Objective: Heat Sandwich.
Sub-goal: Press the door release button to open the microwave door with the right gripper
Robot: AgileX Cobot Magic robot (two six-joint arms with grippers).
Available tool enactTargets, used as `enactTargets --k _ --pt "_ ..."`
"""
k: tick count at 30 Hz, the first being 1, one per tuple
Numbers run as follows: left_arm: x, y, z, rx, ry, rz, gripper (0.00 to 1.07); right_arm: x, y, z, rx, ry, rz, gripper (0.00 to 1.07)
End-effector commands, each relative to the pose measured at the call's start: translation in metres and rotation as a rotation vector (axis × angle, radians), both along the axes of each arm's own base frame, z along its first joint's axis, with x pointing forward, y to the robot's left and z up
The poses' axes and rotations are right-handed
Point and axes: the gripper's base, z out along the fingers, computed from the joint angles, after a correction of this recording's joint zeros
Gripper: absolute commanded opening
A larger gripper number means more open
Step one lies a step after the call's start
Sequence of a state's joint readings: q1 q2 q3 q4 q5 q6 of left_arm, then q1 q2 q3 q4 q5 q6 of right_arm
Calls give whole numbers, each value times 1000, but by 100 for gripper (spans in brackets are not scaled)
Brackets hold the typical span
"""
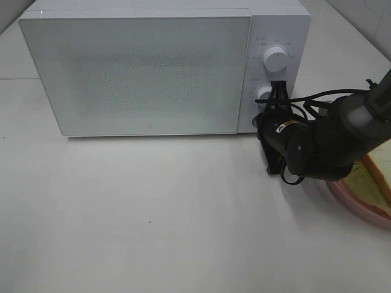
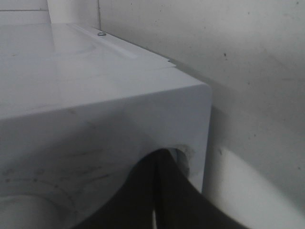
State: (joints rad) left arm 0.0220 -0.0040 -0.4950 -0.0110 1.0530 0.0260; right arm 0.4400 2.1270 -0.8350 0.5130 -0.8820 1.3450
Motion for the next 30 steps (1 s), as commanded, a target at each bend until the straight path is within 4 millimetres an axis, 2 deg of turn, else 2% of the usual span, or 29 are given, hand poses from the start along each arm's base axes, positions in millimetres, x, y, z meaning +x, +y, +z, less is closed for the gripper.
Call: enactTargets --k 1,3,24,30 --pt "-3 -1 1 -5 -42 -1 98 32 -8 34 -5 -293 -54 0" --pt "-3 -1 1 -5 -42 -1 98 37 -5 31 21 -297 -53 0" --pt "-3 -1 1 -5 -42 -1 98 35 -4 28 19 -246 -44 0" --pt "-3 -1 1 -5 -42 -1 98 33 -3 32 31 -213 -33 0"
